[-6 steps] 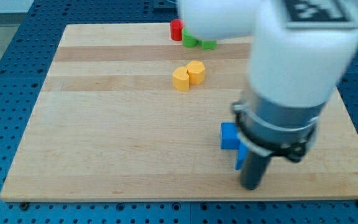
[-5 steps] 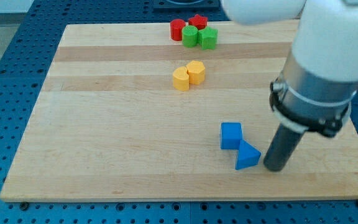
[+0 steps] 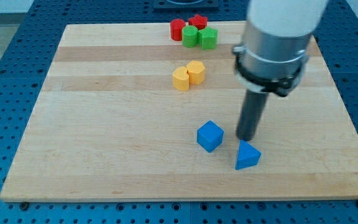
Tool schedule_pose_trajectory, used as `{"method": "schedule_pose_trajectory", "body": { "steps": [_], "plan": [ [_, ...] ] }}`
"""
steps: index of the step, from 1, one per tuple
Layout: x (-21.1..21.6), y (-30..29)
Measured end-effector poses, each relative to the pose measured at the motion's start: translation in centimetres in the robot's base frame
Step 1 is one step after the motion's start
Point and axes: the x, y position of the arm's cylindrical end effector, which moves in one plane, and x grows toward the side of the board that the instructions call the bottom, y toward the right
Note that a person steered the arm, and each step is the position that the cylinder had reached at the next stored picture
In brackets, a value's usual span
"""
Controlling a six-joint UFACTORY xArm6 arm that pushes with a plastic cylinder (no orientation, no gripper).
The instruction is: Move the blue blocks to the center of the board
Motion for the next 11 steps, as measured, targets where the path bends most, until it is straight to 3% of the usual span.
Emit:
{"method": "schedule_pose_trajectory", "body": {
  "steps": [2,3,4,6,8,10,11],
  "plan": [
    [2.3,-4.4],
    [1.4,-8.3],
    [1.4,-8.5],
    [-3.3,-14.6],
    [-0.4,-15.8],
    [-5.1,-19.2],
    [-5.0,-18.9]
  ]
}}
